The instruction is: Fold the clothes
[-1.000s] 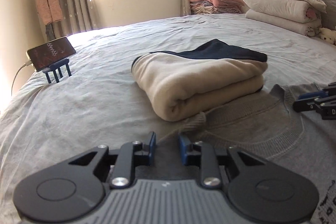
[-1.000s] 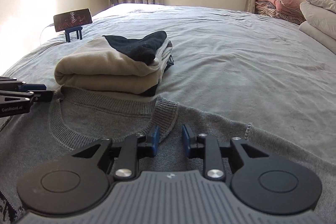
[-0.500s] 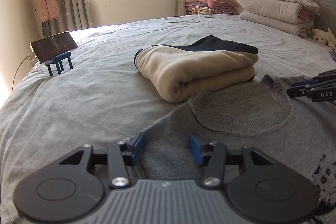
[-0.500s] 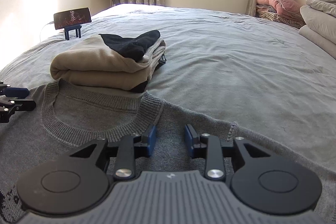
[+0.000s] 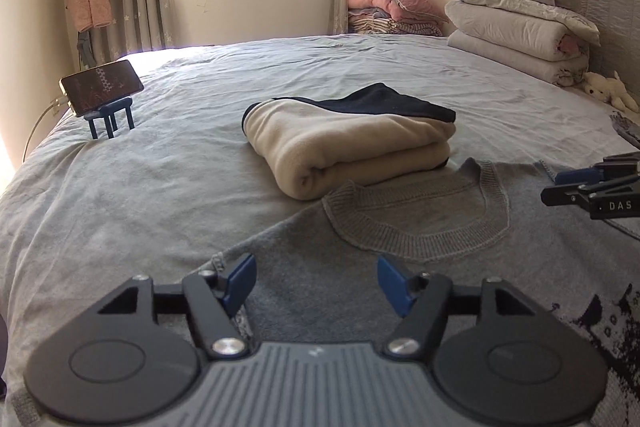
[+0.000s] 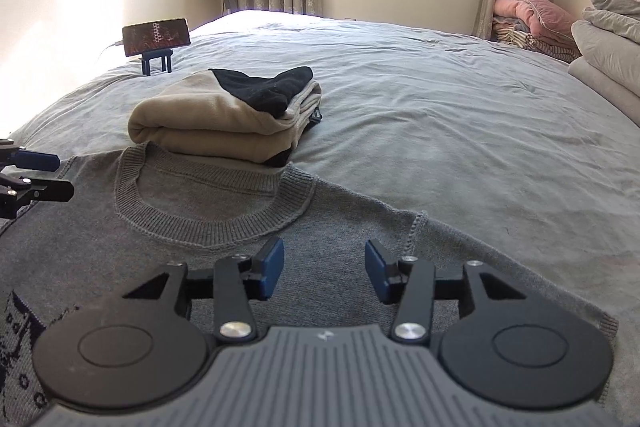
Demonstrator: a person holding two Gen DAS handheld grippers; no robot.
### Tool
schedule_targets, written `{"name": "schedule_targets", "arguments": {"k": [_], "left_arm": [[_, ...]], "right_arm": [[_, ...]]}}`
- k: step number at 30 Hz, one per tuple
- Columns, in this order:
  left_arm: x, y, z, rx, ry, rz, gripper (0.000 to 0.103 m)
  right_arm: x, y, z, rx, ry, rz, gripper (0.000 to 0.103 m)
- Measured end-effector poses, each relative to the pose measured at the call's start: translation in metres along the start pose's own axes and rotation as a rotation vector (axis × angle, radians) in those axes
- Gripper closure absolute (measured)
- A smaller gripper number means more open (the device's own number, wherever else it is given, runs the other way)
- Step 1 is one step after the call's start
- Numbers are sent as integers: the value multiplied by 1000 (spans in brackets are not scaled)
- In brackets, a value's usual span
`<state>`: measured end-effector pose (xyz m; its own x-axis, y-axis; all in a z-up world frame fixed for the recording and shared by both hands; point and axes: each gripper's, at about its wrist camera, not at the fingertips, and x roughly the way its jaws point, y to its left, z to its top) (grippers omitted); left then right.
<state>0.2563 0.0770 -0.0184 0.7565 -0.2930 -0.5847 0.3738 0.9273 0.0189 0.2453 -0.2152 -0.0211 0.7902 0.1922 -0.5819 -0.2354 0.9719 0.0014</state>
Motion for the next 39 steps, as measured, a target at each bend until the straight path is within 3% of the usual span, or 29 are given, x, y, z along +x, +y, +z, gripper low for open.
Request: {"name": "schedule_targets", "arguments": {"k": [6, 9, 12, 15, 22, 32, 39], "left_arm": [[-10, 2, -35, -15, 33, -5, 31], [-24, 15, -40, -87, 22, 8, 30], [-35, 14, -40, -95, 56, 84, 27], [-48, 5, -43, -105, 87, 86, 21], [-82, -31, -39, -116, 141, 50, 15], [-131, -89, -8, -114, 88, -52, 7], [-151, -121, 6, -118, 51, -72, 3]], "right_arm": [[-12, -6, -29, -1, 33, -36, 47], [-25, -27, -35, 89, 23, -62, 46], [-41, -41, -38, 151, 29, -131, 45], [-60, -54, -42, 239, 26, -140, 45], [-99, -59, -47, 338, 34, -183, 37], [-145, -55, -45, 373, 22, -245, 30], [-169, -44, -37, 333, -13, -266, 17]]}}
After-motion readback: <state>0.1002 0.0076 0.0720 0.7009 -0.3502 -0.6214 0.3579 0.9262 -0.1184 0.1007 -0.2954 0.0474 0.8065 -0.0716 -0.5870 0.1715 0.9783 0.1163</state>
